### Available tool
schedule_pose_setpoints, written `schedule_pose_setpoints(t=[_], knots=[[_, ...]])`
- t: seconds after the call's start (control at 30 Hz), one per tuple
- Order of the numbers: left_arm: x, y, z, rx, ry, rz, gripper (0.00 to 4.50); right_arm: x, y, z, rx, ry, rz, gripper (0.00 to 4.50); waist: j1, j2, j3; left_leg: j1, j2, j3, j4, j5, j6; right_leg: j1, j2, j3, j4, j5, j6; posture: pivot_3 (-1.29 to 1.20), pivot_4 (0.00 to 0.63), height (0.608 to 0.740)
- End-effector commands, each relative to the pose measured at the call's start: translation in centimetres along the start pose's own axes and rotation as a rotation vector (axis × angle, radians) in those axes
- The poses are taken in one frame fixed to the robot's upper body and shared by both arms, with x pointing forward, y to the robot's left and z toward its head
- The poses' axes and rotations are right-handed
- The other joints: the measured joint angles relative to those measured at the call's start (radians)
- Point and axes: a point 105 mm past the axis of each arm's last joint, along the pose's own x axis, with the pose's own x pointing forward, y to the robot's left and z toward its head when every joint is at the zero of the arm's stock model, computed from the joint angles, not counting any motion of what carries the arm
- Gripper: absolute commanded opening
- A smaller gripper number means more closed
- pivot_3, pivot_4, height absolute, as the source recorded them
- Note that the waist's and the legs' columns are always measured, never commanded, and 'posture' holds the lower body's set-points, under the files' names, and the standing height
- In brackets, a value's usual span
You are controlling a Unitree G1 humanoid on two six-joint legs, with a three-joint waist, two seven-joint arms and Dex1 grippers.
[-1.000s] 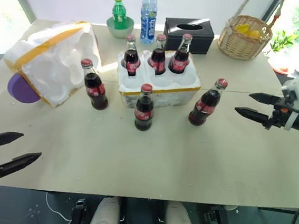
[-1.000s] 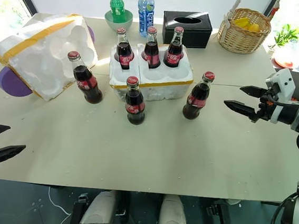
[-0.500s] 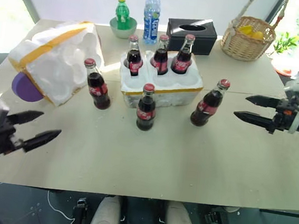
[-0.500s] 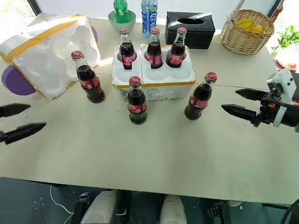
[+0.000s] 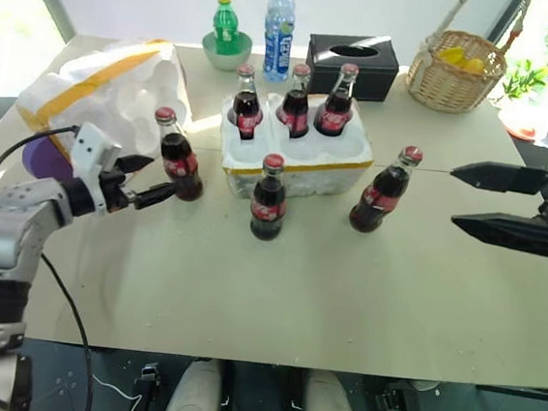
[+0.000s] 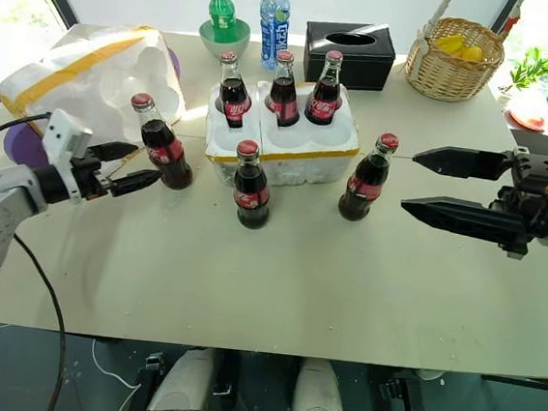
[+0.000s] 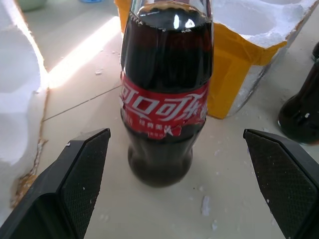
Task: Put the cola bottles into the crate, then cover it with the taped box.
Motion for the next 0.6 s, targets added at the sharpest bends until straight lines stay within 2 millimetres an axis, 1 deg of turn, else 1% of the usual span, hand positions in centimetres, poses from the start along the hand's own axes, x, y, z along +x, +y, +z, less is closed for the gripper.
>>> schedule_pose_setpoints(t=[0.03,0.13,0.23,0.3,0.33,0.37,0.4,0.47,0.53,0.6], knots=[[1.4,0.7,0.7,0.05,-0.007,-0.034,4.49,0.3,1.0,0.5,-0.036,-0.023,0.014,4.5,0.002,-0.001,0.0,0.0,0.0,0.0,0.0,0.0,0.0,0.0,0.0,0.0,0.0,0.0,0.0,0.0,0.15,0.74],[3.1,1.5,1.0,0.07,-0.005,-0.041,4.49,0.6,1.0,0.3,-0.038,-0.025,0.015,4.5,0.003,-0.001,0.0,0.0,-0.001,0.0,0.001,0.0,0.0,0.0,0.0,0.0,0.0,0.0,0.0,0.0,0.15,0.74],[4.5,1.4,1.3,0.069,-0.014,-0.078,4.49,0.9,0.9,0.3,-0.042,-0.032,0.017,4.5,0.001,-0.002,0.001,0.0,-0.001,0.0,0.001,0.0,0.0,0.0,0.0,0.0,0.0,0.0,0.0,0.0,0.15,0.74],[4.9,1.3,1.2,0.083,-0.009,-0.097,3.97,1.0,0.8,0.3,-0.045,-0.036,0.015,4.5,-0.001,-0.002,0.001,0.0,0.0,0.0,0.001,0.0,0.001,0.0,0.0,0.0,0.0,0.0,0.0,0.0,0.15,0.74],[5.0,1.1,1.3,0.085,-0.011,-0.111,3.62,1.1,0.7,0.3,-0.046,-0.041,0.014,4.5,-0.003,-0.002,0.001,0.0,0.0,0.0,0.001,0.0,0.001,0.0,0.0,0.0,0.0,0.0,0.0,0.0,0.15,0.74],[4.9,1.0,1.4,0.085,-0.014,-0.12,3.08,1.2,0.6,0.4,-0.048,-0.045,0.013,4.5,-0.004,-0.002,0.001,0.0,0.0,0.001,0.001,0.0,0.001,0.0,0.001,0.0,0.0,0.0,0.0,0.0,0.15,0.74],[4.7,0.9,1.5,0.079,-0.016,-0.135,2.77,1.2,0.6,0.4,-0.051,-0.047,0.011,4.5,-0.003,-0.002,0.001,0.0,0.0,0.001,0.001,0.0,0.001,0.0,0.001,0.0,0.0,0.0,0.0,0.0,0.15,0.74],[3.7,0.1,1.8,0.06,-0.009,-0.201,2.83,1.3,0.5,0.4,-0.058,-0.048,0.003,4.5,-0.002,-0.003,0.001,0.0,0.001,0.0,0.001,0.0,0.001,0.0,0.001,0.0,0.0,0.0,0.0,0.0,0.15,0.74],[2.1,-1.0,2.4,0.046,0.011,-0.295,2.83,1.3,0.4,0.3,-0.06,-0.05,-0.006,4.5,-0.006,-0.004,0.002,0.0,0.001,0.001,0.001,0.0,0.001,0.0,0.001,0.0,0.0,0.0,0.0,0.0,0.15,0.74],[0.5,-2.0,3.7,0.021,0.021,-0.378,2.83,1.3,0.2,0.2,-0.06,-0.05,-0.019,4.5,-0.008,-0.005,0.002,0.0,0.001,0.001,0.001,0.0,0.001,0.0,0.001,0.001,0.0,0.0,0.0,0.0,0.15,0.74]])
